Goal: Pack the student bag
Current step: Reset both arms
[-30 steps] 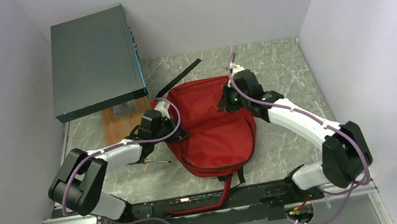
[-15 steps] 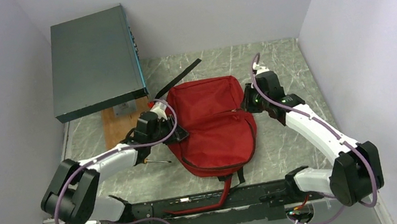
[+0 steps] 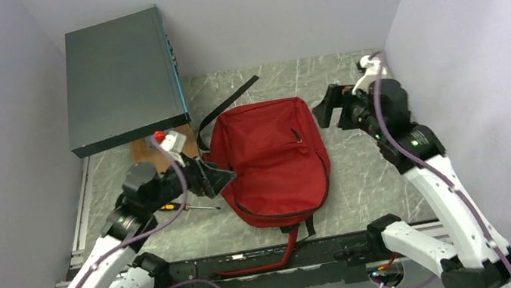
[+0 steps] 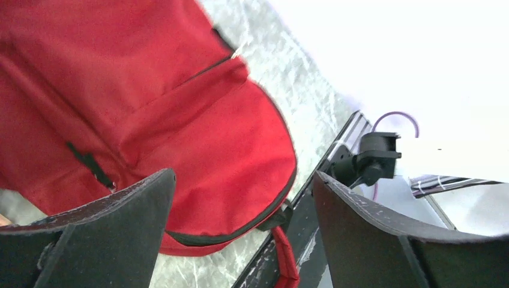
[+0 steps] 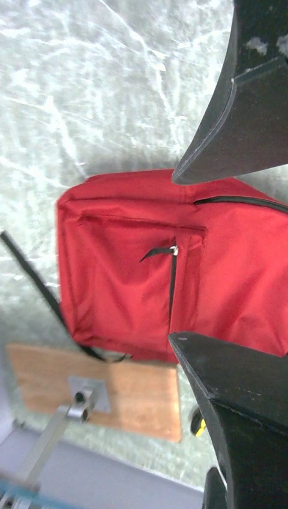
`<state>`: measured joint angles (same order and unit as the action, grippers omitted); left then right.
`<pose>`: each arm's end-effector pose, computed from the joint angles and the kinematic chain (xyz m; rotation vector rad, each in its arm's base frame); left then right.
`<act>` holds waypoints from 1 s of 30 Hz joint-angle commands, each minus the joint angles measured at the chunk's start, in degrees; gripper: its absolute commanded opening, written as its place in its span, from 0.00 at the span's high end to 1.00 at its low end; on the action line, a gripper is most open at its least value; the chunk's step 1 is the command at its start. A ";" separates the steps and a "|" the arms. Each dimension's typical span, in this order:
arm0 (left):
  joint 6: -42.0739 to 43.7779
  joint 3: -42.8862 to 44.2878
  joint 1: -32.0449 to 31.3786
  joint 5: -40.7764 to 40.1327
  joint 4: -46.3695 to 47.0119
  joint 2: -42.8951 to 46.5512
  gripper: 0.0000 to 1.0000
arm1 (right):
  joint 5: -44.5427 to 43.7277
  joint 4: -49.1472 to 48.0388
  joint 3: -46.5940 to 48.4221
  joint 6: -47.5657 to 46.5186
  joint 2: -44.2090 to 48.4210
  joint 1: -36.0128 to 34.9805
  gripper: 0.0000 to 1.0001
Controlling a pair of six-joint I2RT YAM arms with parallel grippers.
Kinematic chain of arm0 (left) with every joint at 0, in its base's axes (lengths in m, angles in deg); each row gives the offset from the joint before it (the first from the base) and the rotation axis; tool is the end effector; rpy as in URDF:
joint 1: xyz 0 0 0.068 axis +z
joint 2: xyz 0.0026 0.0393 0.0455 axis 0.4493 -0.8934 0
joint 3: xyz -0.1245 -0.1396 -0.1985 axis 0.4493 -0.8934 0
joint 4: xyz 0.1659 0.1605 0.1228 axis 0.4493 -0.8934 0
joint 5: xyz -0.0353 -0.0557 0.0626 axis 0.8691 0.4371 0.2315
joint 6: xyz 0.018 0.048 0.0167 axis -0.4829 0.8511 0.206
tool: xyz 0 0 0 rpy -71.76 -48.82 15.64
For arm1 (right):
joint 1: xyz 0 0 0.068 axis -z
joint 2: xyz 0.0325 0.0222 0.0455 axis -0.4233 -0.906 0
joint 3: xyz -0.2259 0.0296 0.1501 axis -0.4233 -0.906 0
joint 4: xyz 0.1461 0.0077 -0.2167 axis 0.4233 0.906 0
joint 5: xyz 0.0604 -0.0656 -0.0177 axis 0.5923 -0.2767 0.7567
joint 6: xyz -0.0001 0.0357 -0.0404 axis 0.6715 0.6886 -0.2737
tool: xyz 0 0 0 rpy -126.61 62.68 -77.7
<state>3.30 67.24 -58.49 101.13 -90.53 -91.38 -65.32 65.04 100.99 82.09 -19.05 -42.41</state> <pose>0.1470 -0.1076 0.2933 0.2943 1.8853 -1.1578 0.1876 0.0586 0.3793 0.0725 2.0133 0.4343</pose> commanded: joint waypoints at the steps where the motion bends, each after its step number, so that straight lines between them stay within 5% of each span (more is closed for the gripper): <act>1: 8.74 8.96 0.15 -1.69 -12.97 10.37 0.08 | -2.28 3.28 6.99 -1.32 6.30 0.20 0.01; 6: 14.95 21.57 0.15 -8.53 -23.44 19.21 0.01 | -4.42 5.99 13.02 -5.01 11.33 0.14 0.00; 15: 18.60 36.87 0.17 -13.69 -28.79 23.73 0.00 | -13.20 13.51 25.59 -6.96 14.26 0.14 0.00; 30: 23.80 43.25 0.15 -23.23 -30.36 27.07 0.00 | -17.94 10.75 25.11 -4.48 22.85 0.14 0.00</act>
<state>24.93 109.82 -58.49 80.36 -120.11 -64.06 -81.54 78.22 127.83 77.15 2.26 -42.37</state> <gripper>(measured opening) 0.996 0.994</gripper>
